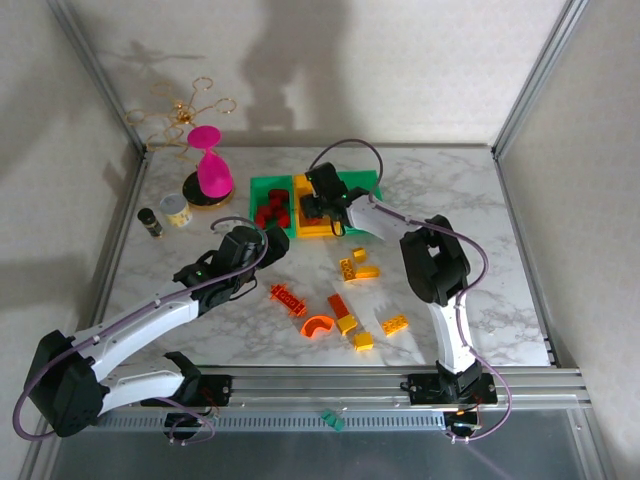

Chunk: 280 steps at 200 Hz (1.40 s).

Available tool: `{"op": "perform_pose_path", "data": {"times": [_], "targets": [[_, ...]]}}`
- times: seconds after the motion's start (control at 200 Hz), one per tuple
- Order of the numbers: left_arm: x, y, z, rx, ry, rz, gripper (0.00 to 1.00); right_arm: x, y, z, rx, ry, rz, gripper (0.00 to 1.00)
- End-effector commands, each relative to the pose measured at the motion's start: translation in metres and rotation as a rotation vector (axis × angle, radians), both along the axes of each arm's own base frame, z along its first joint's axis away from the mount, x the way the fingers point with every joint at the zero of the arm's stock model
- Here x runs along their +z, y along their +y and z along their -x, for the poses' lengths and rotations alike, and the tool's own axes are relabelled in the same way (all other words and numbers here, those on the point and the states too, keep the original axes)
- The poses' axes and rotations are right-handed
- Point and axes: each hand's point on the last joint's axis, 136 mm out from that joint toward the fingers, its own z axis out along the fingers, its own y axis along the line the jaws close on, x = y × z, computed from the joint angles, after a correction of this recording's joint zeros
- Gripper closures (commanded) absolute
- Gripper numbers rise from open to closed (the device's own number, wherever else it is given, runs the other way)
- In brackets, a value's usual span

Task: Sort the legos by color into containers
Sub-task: Place the lego in the container, then pick up the lego from the bottom-center of the table.

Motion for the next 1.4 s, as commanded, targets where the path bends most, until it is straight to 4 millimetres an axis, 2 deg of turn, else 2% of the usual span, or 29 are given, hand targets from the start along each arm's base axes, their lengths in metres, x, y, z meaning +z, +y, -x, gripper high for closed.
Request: {"op": "perform_pose_path", "data": {"times": [0.0, 0.195, 0.28, 0.3, 0.441, 0.676, 0.821, 0.981, 1.397], "targets": [[0.012, 0.000, -0.001, -0.010, -0.022, 0.005, 0.00, 0.041, -0.013, 0.023, 0.002, -0.040, -0.028, 0.45], [0.002, -0.005, 0.011, -0.045, 0.003, 0.013, 0.00, 0.031, -0.037, 0.079, 0.033, 0.051, -0.050, 0.42], [-0.002, -0.007, 0.018, -0.055, 0.014, 0.021, 0.00, 0.016, -0.053, 0.105, 0.035, 0.106, -0.035, 0.40], [-0.003, -0.007, 0.019, -0.056, 0.016, 0.025, 0.00, 0.015, -0.046, 0.117, 0.062, 0.115, -0.032, 0.40], [-0.011, -0.010, 0.030, -0.073, 0.037, 0.041, 0.00, -0.009, -0.057, 0.165, 0.090, 0.190, 0.023, 0.36], [-0.022, -0.012, 0.045, -0.075, 0.053, 0.077, 0.00, -0.035, -0.062, 0.219, 0.092, 0.291, 0.052, 0.33], [-0.028, -0.009, 0.051, -0.061, 0.063, 0.086, 0.00, -0.054, -0.065, 0.235, 0.087, 0.319, 0.108, 0.33], [-0.032, -0.007, 0.054, -0.055, 0.069, 0.089, 0.00, -0.063, -0.050, 0.247, 0.137, 0.336, 0.136, 0.34], [-0.035, -0.003, 0.054, -0.042, 0.077, 0.072, 0.00, -0.086, -0.058, 0.241, 0.085, 0.341, 0.228, 0.50]]}}
